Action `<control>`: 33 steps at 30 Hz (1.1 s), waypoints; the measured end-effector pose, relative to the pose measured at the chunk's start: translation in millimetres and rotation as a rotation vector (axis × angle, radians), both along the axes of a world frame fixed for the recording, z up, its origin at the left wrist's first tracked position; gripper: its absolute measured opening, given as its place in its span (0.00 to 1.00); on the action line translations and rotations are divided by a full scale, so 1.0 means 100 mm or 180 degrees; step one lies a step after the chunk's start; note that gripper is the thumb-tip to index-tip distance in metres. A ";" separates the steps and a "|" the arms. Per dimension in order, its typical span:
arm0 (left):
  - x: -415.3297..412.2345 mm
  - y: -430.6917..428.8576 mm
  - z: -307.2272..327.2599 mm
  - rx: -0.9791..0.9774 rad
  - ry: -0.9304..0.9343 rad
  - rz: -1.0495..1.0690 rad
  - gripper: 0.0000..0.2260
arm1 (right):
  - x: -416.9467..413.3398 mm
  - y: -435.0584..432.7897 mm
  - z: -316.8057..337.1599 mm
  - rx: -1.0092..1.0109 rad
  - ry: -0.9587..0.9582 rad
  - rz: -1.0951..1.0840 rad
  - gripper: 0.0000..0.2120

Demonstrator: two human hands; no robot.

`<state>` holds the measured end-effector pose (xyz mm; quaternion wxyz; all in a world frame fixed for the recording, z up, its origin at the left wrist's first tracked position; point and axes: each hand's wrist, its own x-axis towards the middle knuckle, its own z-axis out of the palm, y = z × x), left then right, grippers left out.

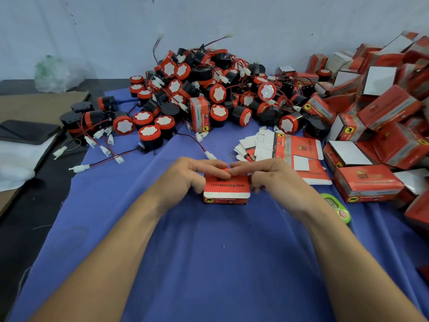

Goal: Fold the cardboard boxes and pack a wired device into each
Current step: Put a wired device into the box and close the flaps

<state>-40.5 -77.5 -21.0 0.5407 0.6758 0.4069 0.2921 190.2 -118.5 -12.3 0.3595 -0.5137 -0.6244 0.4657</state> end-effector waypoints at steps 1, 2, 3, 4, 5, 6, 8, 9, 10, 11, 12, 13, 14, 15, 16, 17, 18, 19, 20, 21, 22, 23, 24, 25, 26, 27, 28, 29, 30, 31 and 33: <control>-0.02 0.00 0.00 0.0043 0.0038 -0.0055 0.25 | 0.01 -0.03 0.01 0.0080 -0.0184 0.0066 0.20; -0.03 0.00 -0.01 0.0113 0.0077 -0.0118 0.23 | 0.01 -0.06 0.02 0.0150 -0.0475 0.0177 0.19; -0.04 -0.01 -0.02 0.0227 0.0138 -0.0178 0.20 | 0.01 -0.08 0.03 0.0206 -0.0823 0.0293 0.21; -0.04 -0.02 -0.04 0.0381 0.0249 -0.0204 0.18 | 0.01 -0.10 0.03 0.0259 -0.1092 0.0328 0.26; -0.05 -0.04 -0.06 0.0561 0.0391 -0.0183 0.18 | 0.01 -0.10 0.02 0.0284 -0.1177 0.0288 0.29; -0.04 -0.05 -0.08 0.0723 0.0511 -0.0131 0.19 | 0.01 -0.09 0.02 0.0277 -0.1094 0.0203 0.30; -0.04 -0.07 -0.10 0.0966 0.0625 -0.0019 0.19 | -0.03 -0.08 0.00 0.0224 -0.0897 0.0037 0.28; -0.04 -0.08 -0.11 0.1079 0.0674 0.0014 0.18 | -0.04 -0.07 0.00 0.0209 -0.0849 -0.0044 0.27; -0.04 -0.08 -0.11 0.1167 0.0728 0.0029 0.18 | -0.06 -0.08 0.00 0.0177 -0.0814 -0.0105 0.27; -0.04 -0.08 -0.10 0.1213 0.0785 0.0032 0.17 | -0.07 -0.08 -0.01 0.0135 -0.0770 -0.0135 0.27; -0.04 -0.08 -0.09 0.1235 0.0834 0.0034 0.17 | -0.07 -0.08 -0.01 0.0105 -0.0724 -0.0133 0.26; -0.05 -0.08 -0.08 0.1248 0.0876 0.0037 0.16 | -0.08 -0.10 0.00 0.0093 -0.0682 -0.0108 0.26; -0.05 -0.08 -0.07 0.1253 0.0897 0.0038 0.16 | -0.08 -0.11 0.01 0.0096 -0.0650 -0.0077 0.26; -0.04 -0.09 -0.05 0.1236 0.0891 0.0038 0.16 | -0.08 -0.12 0.01 0.0106 -0.0631 -0.0045 0.26; -0.03 -0.09 -0.04 0.1206 0.0867 0.0041 0.15 | -0.08 -0.13 0.02 0.0120 -0.0624 -0.0019 0.25; -0.03 -0.08 -0.04 0.1178 0.0846 0.0047 0.15 | -0.08 -0.14 0.03 0.0137 -0.0594 -0.0013 0.23; -0.02 -0.08 -0.03 0.1171 0.0831 0.0055 0.15 | -0.10 -0.15 0.03 0.0148 -0.0514 -0.0023 0.21; -0.02 -0.08 -0.03 0.1174 0.0828 0.0067 0.15 | -0.11 -0.16 0.03 0.0148 -0.0417 -0.0041 0.20; -0.02 -0.08 -0.03 0.1164 0.0815 0.0080 0.14 | -0.12 -0.17 0.02 0.0144 -0.0362 -0.0070 0.20; -0.02 -0.07 -0.04 0.1129 0.0777 0.0095 0.14 | -0.13 -0.18 0.01 0.0140 -0.0367 -0.0102 0.20; -0.02 -0.07 -0.04 0.1085 0.0710 0.0115 0.13 | -0.15 -0.20 -0.01 0.0145 -0.0413 -0.0131 0.21; -0.01 -0.08 -0.05 0.1026 0.0628 0.0141 0.13 | -0.16 -0.22 -0.02 0.0169 -0.0482 -0.0149 0.22; 0.00 -0.08 -0.05 0.0967 0.0548 0.0169 0.13 | -0.18 -0.24 -0.05 0.0237 -0.0615 -0.0150 0.23; 0.01 -0.09 -0.05 0.0917 0.0490 0.0196 0.13 | -0.20 -0.27 -0.09 0.0358 -0.0858 -0.0140 0.24; 0.02 -0.10 -0.05 0.0899 0.0470 0.0205 0.14 | -0.22 -0.29 -0.12 0.0502 -0.1188 -0.0114 0.26; 0.02 -0.11 -0.05 0.0905 0.0477 0.0189 0.14 | -0.25 -0.32 -0.16 0.0627 -0.1531 -0.0079 0.28; 0.02 -0.12 -0.06 0.0923 0.0494 0.0145 0.15 | -0.27 -0.35 -0.20 0.0724 -0.1834 -0.0048 0.31; 0.01 -0.12 -0.06 0.0924 0.0505 0.0093 0.15 | -0.28 -0.38 -0.23 0.0796 -0.2077 -0.0043 0.34; 0.01 -0.13 -0.05 0.0903 0.0501 0.0061 0.15 | -0.29 -0.40 -0.26 0.0861 -0.2250 -0.0058 0.35; 0.00 -0.13 -0.05 0.0834 0.0463 0.0059 0.13 | -0.30 -0.42 -0.27 0.0941 -0.2365 -0.0075 0.36; 0.01 -0.13 -0.06 0.0686 0.0341 0.0110 0.12 | -0.29 -0.43 -0.29 0.1073 -0.2509 -0.0083 0.36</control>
